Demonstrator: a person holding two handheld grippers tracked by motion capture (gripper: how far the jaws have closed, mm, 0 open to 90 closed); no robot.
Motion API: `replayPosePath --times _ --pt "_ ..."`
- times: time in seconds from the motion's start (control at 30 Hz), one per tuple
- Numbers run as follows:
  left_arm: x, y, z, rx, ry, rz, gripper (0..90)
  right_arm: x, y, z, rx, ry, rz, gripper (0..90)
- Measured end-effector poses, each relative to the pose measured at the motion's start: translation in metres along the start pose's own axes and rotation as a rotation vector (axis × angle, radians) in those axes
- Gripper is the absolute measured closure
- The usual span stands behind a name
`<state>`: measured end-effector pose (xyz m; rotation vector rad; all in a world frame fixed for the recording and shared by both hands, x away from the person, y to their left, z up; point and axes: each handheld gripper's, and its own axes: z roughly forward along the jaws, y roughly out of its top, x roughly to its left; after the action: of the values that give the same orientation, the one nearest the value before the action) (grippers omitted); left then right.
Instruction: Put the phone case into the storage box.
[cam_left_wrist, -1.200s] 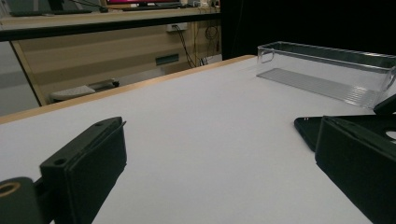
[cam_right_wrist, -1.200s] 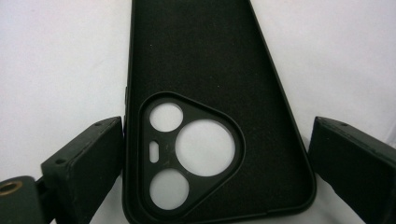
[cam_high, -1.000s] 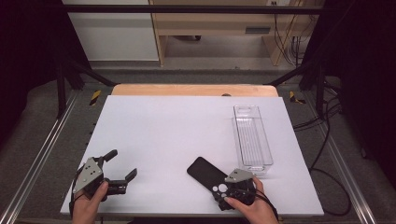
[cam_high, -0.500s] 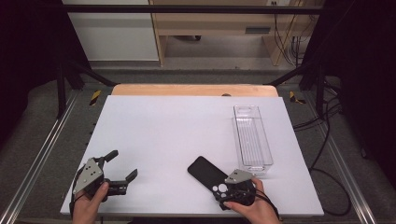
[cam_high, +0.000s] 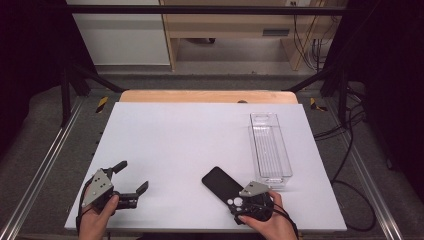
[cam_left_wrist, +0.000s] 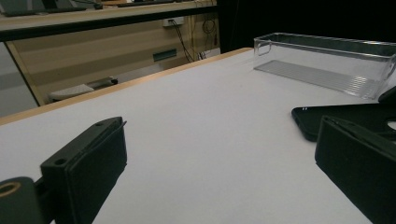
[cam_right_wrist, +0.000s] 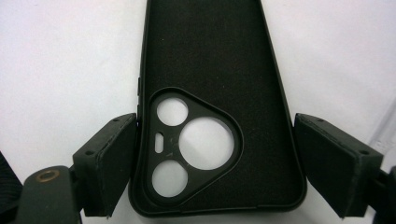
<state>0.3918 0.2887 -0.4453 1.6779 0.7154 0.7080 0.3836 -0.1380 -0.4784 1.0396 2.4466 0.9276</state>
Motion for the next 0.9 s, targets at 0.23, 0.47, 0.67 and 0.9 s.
replayPosePath --times 0.23,0.47,0.67,0.9 --pt "-0.003 0.001 -0.003 0.002 0.011 0.019 2.5 0.0 0.0 -0.009 -0.03 -0.005 0.026 17.1" --pt "-0.009 0.005 -0.001 -0.029 -0.026 -0.018 2.8 0.005 0.009 -0.018 -0.053 0.006 0.016 17.3" --pt "-0.01 0.006 0.007 -0.018 -0.013 -0.006 3.6 0.012 0.024 -0.018 -0.059 0.013 0.006 17.4" --pt "-0.038 0.022 0.019 -0.011 -0.055 0.142 4.0 0.019 0.042 -0.011 -0.046 0.027 -0.042 17.6"
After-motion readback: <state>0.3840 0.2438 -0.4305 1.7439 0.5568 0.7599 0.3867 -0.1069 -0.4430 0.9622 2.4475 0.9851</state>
